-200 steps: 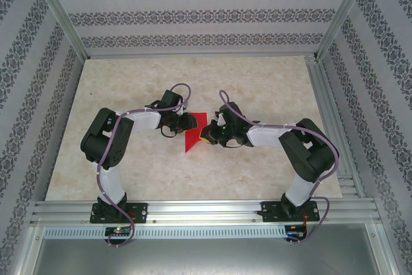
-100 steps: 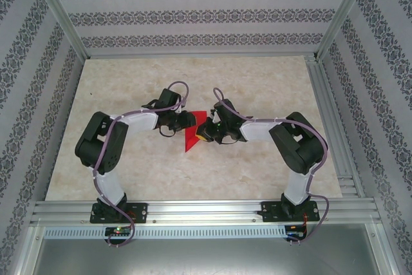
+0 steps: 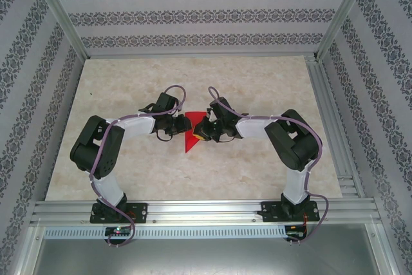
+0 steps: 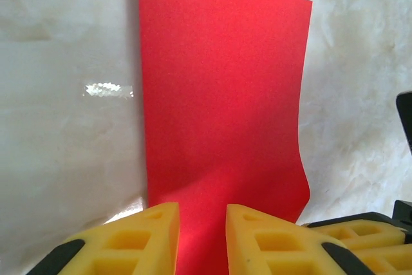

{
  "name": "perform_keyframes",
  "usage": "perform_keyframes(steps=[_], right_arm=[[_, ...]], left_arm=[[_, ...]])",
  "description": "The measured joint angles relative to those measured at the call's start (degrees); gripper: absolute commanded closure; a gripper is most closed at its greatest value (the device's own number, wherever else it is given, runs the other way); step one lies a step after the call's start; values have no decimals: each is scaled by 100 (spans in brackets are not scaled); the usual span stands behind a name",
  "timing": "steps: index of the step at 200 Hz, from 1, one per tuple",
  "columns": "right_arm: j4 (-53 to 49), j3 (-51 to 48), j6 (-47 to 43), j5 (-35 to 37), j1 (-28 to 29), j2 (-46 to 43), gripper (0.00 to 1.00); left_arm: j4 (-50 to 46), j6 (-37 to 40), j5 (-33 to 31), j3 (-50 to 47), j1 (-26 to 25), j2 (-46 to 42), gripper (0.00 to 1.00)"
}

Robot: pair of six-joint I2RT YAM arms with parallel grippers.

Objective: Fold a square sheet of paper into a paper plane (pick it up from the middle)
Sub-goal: Third fold the triangle at the center of the table.

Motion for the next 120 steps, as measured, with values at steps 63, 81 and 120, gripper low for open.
perform_keyframes(steps=[63, 81, 120], right_arm=[[-63, 162, -50, 2, 0, 225, 89], [-66, 170, -68, 4, 0, 249, 89], [-57, 173, -68, 20, 0, 275, 89]], left_arm=[[-46, 0, -232, -83, 0, -103, 76], [-66, -2, -282, -103, 0, -208, 75], [-63, -4, -345, -249, 0, -400, 75]])
